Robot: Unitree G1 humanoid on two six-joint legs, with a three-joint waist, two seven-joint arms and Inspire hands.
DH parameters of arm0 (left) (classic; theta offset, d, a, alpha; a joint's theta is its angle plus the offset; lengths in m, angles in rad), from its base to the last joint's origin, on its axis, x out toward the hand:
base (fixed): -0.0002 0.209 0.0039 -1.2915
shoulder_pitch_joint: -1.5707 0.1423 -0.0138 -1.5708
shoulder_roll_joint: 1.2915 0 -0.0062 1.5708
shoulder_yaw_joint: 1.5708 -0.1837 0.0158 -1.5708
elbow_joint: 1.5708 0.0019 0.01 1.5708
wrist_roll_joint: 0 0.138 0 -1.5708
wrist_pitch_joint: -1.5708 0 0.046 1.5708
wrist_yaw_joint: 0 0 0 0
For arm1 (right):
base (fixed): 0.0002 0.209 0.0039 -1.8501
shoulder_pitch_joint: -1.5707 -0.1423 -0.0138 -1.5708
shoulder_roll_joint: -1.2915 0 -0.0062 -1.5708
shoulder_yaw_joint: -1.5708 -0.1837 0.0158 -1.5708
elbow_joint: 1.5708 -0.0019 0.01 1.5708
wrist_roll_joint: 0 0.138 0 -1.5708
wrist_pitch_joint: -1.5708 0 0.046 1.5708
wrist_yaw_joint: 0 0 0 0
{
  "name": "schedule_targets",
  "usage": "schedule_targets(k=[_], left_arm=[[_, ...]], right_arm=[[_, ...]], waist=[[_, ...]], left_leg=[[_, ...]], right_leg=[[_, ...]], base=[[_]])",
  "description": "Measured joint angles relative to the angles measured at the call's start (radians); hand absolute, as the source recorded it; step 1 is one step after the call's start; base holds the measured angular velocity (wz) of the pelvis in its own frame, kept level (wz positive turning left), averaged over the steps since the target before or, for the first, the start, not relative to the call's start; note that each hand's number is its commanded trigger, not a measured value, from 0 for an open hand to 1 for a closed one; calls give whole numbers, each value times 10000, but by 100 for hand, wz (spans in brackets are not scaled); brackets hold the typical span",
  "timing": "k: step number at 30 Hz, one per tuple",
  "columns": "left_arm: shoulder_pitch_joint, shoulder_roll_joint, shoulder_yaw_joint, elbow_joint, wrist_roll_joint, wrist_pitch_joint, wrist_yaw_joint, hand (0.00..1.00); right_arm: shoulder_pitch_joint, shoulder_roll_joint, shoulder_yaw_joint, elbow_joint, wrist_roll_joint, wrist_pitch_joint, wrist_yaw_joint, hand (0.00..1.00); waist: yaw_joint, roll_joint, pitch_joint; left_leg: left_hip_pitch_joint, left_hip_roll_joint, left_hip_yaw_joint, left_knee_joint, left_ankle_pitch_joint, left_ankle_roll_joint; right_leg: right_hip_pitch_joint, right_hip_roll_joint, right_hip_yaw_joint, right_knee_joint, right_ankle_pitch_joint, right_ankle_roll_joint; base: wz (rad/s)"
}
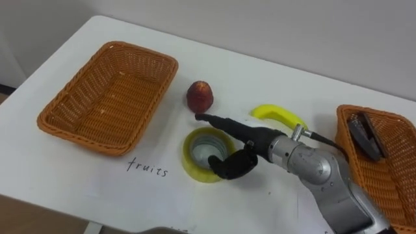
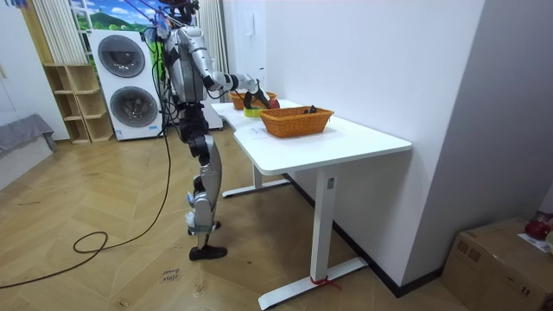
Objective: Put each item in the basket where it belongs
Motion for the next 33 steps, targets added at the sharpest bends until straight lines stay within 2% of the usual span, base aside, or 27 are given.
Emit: schedule_targets(k=[9,15,18,23,33], left_arm=[[36,22,-6,70,-16,-78,9,0],[4,28,-7,76,10,-131,7,0],[4,58,-2,94,8,-117,1,0],[13,138,3,92,-3,-53,1,0],[122,258,191,-35,-32,26,-183,0]], right_arm=[[147,-223,-3,-378,-81,-6,360,0],[366,-239,-81,-550,-204,8,539,0],[359,-243,-89,-637,-279,197,671,0],[358,-282,-88,-659,-447,240,763,0],[-104,-535,-93,-485,-427,644,1024,0]], waist=[[40,-82,49],[20,-90,46],[38,-101,37],[69,-146,10],[67,-491,81]], left_leg=[[-2,2,-42,-28,0,0],[-11,-5,-164,-18,0,-1],[-6,-8,-185,-11,0,-1],[6,-11,-180,-7,2,0],[-13,-15,-178,21,4,-3]], right_leg=[[21,-5,-111,-16,0,0],[58,-4,-215,-25,0,1],[68,-3,-204,-21,0,1],[77,-4,-176,-17,0,1],[73,-4,-185,-6,0,1]], base=[[1],[5],[0],[0],[0]])
